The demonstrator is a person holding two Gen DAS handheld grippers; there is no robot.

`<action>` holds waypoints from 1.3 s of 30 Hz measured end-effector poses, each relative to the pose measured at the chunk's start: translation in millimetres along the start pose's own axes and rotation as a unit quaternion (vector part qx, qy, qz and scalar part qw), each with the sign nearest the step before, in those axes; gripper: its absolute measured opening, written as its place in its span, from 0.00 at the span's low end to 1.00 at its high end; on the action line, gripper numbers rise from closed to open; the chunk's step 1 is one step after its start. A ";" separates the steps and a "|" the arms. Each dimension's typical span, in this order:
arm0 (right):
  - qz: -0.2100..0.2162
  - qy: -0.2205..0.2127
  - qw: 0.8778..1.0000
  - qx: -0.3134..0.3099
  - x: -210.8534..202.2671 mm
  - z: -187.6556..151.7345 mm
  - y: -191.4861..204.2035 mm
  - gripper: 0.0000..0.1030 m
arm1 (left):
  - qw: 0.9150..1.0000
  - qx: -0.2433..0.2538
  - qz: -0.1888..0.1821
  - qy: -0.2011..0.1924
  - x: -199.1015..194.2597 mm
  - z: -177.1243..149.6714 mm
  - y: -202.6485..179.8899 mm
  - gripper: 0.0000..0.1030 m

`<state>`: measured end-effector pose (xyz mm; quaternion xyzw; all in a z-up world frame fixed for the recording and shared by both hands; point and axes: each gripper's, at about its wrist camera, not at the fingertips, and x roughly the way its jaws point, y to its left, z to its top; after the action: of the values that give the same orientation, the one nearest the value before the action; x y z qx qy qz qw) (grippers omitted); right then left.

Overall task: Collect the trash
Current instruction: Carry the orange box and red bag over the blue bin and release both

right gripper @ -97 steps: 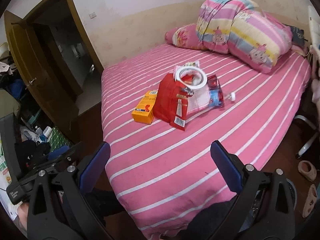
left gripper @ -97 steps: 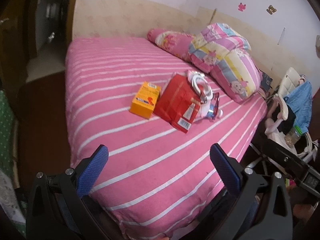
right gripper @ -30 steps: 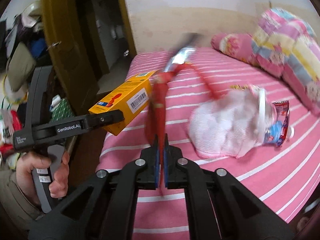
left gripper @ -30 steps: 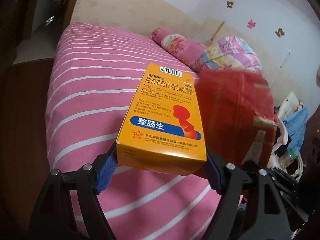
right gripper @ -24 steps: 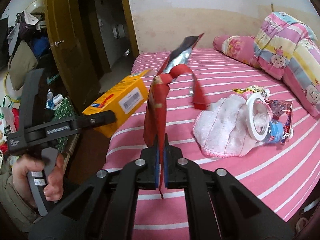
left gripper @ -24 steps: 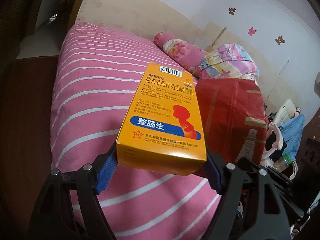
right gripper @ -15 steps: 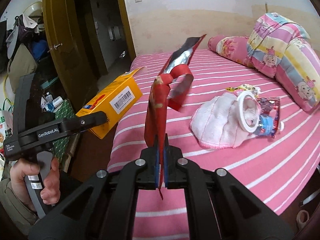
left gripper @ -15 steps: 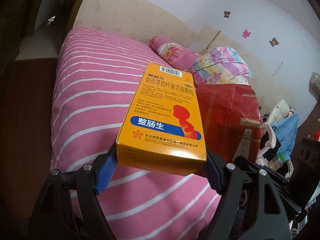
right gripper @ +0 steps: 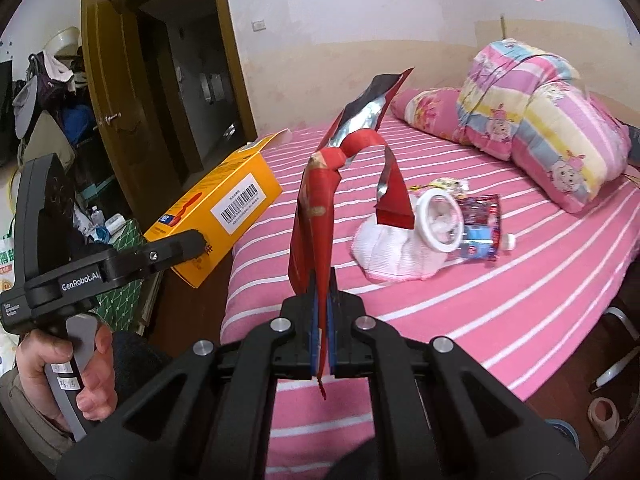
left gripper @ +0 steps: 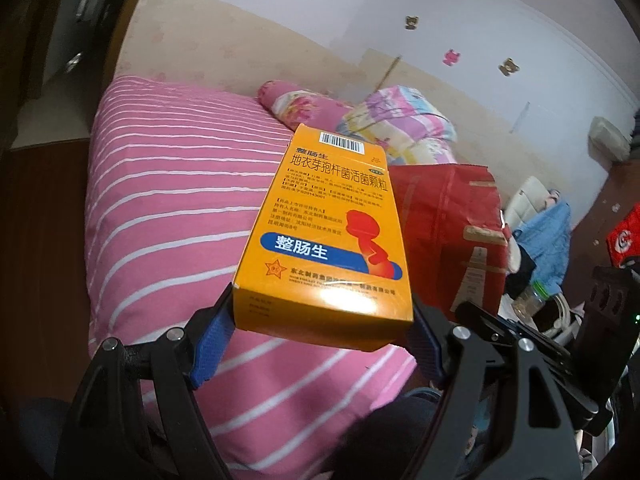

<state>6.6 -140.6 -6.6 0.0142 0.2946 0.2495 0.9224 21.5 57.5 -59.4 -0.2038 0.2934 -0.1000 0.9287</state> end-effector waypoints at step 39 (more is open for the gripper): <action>-0.239 0.076 0.945 0.209 -154.3 -202.4 -239.2 0.04 | 0.922 0.142 -0.170 0.317 196.7 -194.3 -258.4 0.72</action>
<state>-105.0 -446.6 -132.4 0.1171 0.4045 -0.0455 0.9059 49.6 -296.4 -190.4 -0.0746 0.5158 -0.3562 0.7756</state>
